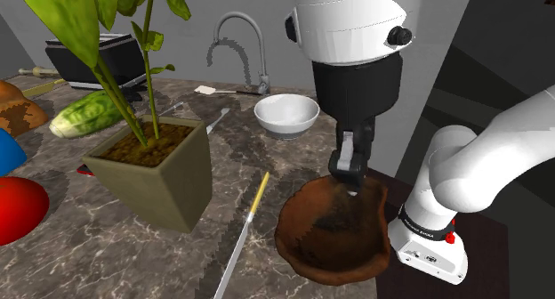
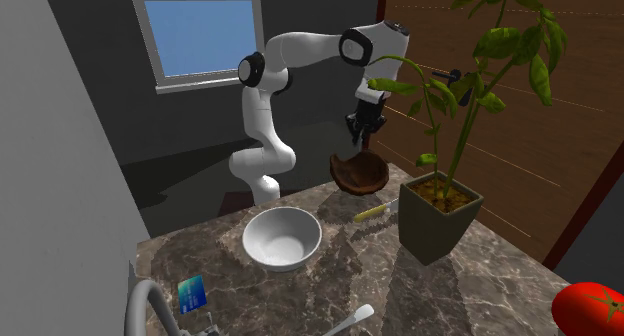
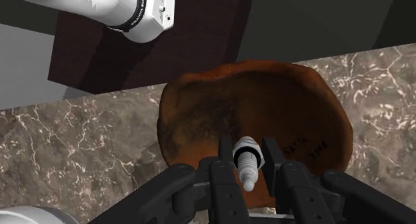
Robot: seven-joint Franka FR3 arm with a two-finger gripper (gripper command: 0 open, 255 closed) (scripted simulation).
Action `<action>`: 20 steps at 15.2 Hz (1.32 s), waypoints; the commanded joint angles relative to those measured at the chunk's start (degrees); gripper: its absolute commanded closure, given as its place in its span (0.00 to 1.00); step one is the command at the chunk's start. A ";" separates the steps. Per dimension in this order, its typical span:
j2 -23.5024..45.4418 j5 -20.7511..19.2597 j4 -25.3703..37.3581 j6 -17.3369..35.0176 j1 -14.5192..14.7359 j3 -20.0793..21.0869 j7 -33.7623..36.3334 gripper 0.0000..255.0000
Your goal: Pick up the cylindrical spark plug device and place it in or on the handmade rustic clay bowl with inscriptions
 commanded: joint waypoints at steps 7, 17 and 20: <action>-2.29 1.25 -7.73 5.68 0.83 0.81 -0.99 1.00; -2.39 1.32 -8.12 5.98 0.87 0.87 -1.04 0.00; -2.39 1.32 -8.12 5.98 0.87 0.87 -1.04 0.00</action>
